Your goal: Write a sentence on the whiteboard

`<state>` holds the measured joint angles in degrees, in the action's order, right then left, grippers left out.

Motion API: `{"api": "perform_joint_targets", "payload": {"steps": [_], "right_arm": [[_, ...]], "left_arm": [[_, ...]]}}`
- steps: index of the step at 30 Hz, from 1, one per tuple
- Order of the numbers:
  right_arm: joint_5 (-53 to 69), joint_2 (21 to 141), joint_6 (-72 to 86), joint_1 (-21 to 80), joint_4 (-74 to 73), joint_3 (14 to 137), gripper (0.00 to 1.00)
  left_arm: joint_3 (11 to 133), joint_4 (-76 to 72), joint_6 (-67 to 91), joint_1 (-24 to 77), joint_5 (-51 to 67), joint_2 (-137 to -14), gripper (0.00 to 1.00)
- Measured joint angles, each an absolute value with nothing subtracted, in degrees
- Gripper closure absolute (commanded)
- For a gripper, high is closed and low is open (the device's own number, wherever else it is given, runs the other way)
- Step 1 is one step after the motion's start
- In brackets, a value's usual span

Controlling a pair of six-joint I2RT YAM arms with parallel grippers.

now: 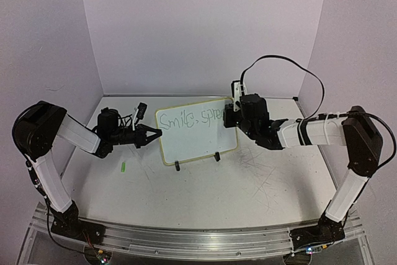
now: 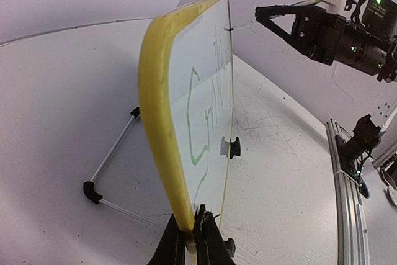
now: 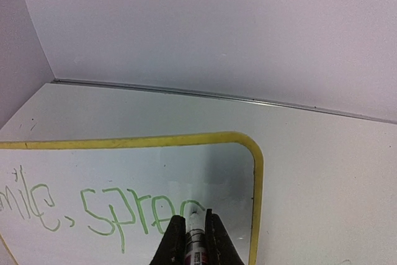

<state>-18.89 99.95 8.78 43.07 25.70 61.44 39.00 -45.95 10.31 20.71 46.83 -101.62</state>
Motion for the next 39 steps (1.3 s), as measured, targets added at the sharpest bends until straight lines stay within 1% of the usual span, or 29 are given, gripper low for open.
{"api": "perform_joint_targets", "payload": {"steps": [14,23,39], "right_arm": [[-19.1,100.3,7.5,42.1,26.2,64.5,1.0],[-17.3,99.7,8.4,42.1,26.9,61.6,1.0],[-16.9,99.7,9.1,42.1,26.9,61.2,1.0]], "left_arm": [[39.0,-45.9,10.3,20.7,46.8,-101.6,1.0],[39.0,-45.9,10.3,20.7,46.8,-101.6,1.0],[39.0,-45.9,10.3,20.7,46.8,-101.6,1.0]]}}
